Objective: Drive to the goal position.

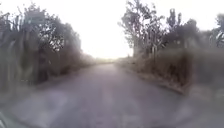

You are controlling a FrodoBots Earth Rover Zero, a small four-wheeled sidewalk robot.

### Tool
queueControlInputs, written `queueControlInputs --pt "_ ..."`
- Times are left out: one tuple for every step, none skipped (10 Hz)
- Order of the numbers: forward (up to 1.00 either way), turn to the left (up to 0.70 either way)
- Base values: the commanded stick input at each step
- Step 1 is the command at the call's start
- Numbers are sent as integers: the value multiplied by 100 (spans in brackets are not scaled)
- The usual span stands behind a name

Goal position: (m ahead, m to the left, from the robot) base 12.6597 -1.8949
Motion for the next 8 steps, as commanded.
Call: queueControlInputs --pt "70 0" --pt "70 0" --pt "70 0" --pt "70 0" --pt "70 0" --pt "70 0" --pt "70 0" --pt "70 0"
